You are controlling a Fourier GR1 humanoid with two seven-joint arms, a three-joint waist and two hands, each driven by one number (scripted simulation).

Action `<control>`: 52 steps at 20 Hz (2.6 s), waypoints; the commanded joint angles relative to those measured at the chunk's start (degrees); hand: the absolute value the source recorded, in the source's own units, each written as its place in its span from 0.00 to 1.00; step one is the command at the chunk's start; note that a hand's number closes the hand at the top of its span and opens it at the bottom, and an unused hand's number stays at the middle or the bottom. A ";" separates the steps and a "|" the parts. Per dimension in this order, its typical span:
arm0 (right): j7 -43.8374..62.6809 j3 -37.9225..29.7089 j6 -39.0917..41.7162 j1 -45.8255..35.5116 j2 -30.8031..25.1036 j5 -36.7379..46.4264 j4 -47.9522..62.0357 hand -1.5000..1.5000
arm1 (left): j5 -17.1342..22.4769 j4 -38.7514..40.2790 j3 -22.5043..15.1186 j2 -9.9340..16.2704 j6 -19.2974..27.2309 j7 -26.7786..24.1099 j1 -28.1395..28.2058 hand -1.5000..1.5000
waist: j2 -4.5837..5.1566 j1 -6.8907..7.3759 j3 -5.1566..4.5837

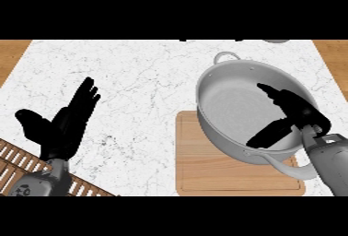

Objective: Pick the eggplant from the cutting board and place it in the pot

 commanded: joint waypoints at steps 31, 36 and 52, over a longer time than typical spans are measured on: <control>1.37 2.57 6.16 -4.72 13.09 13.02 21.84 0.00 | -1.86 2.17 0.68 -2.78 1.03 -1.56 -1.13 0.50 | 0.26 -0.28 -0.62; -14.81 2.70 -0.17 0.92 12.46 17.92 21.43 1.00 | -0.43 1.12 0.18 -1.64 -0.53 -0.93 -0.19 0.50 | 0.27 -0.31 -0.59; 21.88 -11.91 -21.73 -4.31 19.24 27.74 23.62 1.00 | 0.93 -1.35 1.56 0.99 1.92 1.02 2.72 0.50 | -1.99 -4.66 -1.51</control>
